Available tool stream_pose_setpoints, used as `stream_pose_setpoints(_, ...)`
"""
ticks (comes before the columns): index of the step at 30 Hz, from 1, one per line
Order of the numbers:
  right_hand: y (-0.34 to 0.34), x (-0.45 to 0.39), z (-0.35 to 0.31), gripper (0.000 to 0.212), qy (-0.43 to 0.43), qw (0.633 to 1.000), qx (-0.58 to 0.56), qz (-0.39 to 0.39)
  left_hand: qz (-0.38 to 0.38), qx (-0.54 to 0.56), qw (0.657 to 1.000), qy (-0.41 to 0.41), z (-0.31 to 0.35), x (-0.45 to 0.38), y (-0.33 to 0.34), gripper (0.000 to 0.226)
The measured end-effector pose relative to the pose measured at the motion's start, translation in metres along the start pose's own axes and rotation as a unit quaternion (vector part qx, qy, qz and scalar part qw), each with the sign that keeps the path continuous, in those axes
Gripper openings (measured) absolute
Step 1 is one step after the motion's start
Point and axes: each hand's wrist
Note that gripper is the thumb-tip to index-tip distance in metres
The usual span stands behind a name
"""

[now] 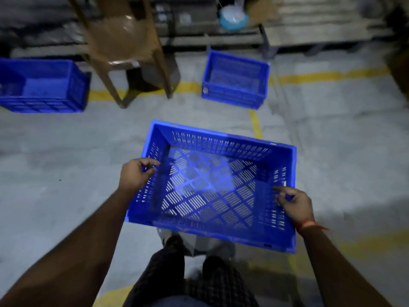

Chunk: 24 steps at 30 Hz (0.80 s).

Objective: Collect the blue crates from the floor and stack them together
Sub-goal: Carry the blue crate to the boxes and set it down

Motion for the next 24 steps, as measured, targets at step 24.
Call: stream_pose_setpoints(24,0.361,-0.073,-0.527,0.026,-0.378,0.885,0.163,-0.216,0.358,0.040,0.890,-0.279,-0.221,0.059,-0.389,0.018)
Point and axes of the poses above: each hand's wrist, its own x-axis away from the middle knuckle, its own y-axis out of the palm, z = x × y
